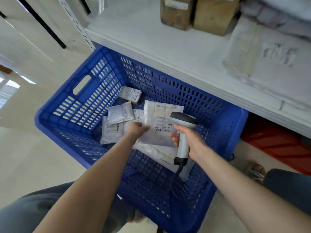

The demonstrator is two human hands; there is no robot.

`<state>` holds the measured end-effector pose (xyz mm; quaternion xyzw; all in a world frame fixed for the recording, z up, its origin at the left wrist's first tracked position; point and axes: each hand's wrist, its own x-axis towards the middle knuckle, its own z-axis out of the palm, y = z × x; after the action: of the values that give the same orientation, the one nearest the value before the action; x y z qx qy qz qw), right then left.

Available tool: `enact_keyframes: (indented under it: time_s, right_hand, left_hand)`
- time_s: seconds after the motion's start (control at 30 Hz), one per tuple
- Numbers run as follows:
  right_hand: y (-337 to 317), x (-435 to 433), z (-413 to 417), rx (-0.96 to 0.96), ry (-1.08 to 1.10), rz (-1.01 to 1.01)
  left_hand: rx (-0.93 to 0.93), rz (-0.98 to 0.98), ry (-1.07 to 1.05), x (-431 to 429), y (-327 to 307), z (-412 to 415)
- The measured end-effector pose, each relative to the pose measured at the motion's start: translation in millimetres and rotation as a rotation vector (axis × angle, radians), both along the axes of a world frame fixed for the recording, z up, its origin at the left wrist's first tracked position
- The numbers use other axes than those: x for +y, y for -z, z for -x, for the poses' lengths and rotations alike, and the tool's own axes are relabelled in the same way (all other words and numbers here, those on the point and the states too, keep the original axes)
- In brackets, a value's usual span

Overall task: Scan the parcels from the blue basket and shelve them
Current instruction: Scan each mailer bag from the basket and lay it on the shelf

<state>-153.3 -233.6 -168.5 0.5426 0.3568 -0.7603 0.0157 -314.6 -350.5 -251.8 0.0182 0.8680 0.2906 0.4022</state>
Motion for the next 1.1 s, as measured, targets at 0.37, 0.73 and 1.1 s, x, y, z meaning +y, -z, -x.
enact_keyframes:
  time_s: [0.37, 0.73, 1.1]
  right_hand:
    - [-135, -26, -56, 0.121, -0.026, -0.385]
    - [-160, -73, -110, 0.055, -0.001, -0.546]
    - [-162, -85, -127, 0.031, -0.022, -0.585]
  left_hand:
    - [0.034, -0.422, -0.154, -8, -155, -20]
    - [-0.004, -0.62, -0.174, -8, -182, -58]
    - [0.008, -0.581, -0.159, -9, -195, -65]
